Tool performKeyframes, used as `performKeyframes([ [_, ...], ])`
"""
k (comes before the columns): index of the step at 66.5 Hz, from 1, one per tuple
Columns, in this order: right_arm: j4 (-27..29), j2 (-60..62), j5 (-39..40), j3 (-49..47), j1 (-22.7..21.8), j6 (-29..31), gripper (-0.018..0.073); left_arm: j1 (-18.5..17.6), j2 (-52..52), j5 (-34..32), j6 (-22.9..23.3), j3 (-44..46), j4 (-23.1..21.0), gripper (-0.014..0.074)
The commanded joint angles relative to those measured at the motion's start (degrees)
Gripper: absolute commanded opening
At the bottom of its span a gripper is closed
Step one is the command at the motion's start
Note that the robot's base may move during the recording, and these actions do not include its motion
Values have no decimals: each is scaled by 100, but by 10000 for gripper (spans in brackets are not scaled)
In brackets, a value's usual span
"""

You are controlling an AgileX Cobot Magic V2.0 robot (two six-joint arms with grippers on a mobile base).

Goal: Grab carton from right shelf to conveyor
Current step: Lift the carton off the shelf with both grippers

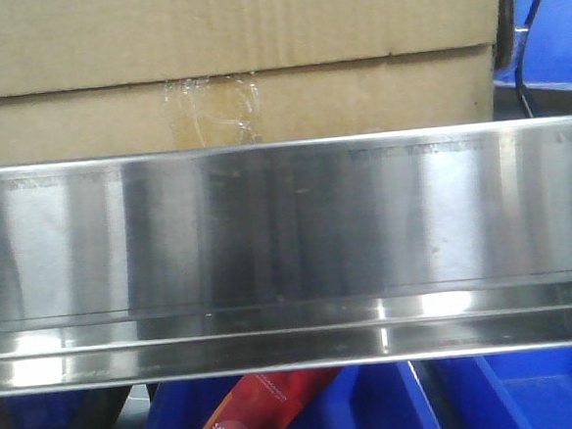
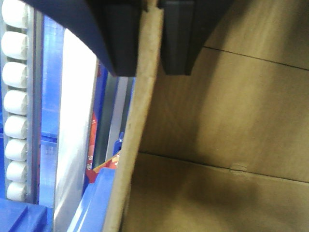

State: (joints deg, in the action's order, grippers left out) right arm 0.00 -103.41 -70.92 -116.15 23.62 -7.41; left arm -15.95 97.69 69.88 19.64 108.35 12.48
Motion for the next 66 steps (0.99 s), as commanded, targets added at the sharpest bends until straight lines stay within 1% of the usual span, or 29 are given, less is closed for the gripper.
performKeyframes([
  [1,0,29,95,-33,-5,78,-67,28,-16,8,-105,47,41,9],
  [5,0,72,95,-33,-5,78,-67,28,-53,8,-105,47,41,-8],
  [17,-31,334,95,-33,-5,78,-67,28,-248,8,-105,222,41,-8],
  [31,-31,917,95,-33,-5,78,-67,28,-574,8,-105,730,-74,-8],
  [38,-31,1293,95,-33,9,78,-67,-46,-832,8,-105,733,-186,-8],
  [44,-31,1640,95,-11,48,78,-67,-245,-1093,8,-105,721,-186,-9],
  [54,-31,2223,95,342,170,78,-67,-750,-1436,8,-96,572,-162,-18],
  [66,-43,2874,95,1271,170,78,-67,-1359,-1813,8,391,29,163,-18],
])
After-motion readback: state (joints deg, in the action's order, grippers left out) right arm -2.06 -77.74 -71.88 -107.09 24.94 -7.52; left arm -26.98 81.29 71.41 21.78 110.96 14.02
